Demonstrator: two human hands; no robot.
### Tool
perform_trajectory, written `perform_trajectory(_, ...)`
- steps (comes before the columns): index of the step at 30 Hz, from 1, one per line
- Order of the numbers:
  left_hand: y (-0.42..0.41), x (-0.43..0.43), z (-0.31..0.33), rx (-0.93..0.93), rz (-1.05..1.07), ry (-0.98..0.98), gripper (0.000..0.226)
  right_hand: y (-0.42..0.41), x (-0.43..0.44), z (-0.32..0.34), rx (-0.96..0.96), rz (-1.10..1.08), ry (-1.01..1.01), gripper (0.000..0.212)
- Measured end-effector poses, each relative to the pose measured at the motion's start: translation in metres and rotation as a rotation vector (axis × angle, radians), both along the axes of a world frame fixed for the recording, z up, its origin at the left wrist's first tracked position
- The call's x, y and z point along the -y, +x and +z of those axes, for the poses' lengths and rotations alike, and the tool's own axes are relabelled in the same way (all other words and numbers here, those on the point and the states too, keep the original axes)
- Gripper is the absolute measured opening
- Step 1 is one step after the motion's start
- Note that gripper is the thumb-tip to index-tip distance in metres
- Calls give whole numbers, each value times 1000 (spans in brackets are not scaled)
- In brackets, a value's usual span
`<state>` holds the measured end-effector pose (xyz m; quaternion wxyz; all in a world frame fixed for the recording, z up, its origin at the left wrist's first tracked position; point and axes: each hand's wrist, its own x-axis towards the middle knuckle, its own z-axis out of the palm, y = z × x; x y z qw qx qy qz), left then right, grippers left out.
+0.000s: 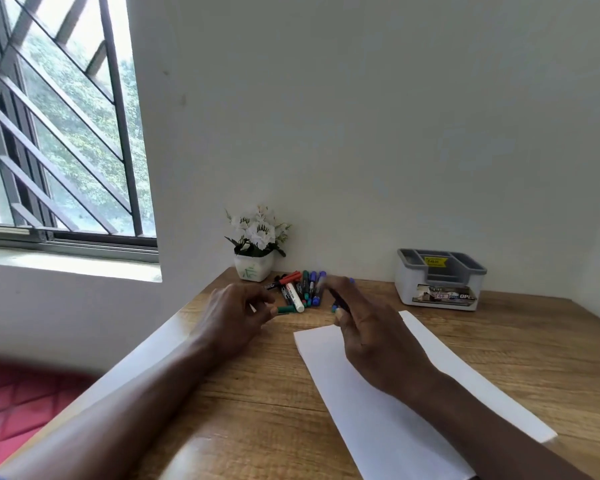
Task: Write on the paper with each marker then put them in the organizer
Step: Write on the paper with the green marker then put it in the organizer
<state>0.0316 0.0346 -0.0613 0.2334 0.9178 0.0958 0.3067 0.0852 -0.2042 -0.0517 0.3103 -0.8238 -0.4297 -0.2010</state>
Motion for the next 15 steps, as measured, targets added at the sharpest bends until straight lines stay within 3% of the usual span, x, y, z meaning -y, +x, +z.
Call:
perform_trajectory(2, 5, 1, 0, -47, 10, 33, 9, 0, -3, 0, -212, 82, 227, 24)
perform_trajectory(5, 9, 2, -3, -140, 24, 110, 13, -8, -9, 11, -753, 187, 510, 32)
perform_trajectory(7, 9, 1, -5, -185, 29, 99, 29, -10, -10, 15, -1005, 269, 631, 34)
perform_trajectory(9, 8, 0, -6, -264, 49, 54, 65, -8, -9, 9, -926, 302, 660, 29)
perform_trajectory(11, 5, -1, -6, -356, 67, 5, 92, -5, -7, 0, -625, 203, 552, 13)
perform_trajectory(13, 2, 0, -5, -416, 55, -21, 104, 2, -4, -11, -241, 80, 339, 18)
perform_trajectory(15, 2, 1, -5, -465, 54, 8, 111, 9, -2, -17, -79, 15, 95, 20)
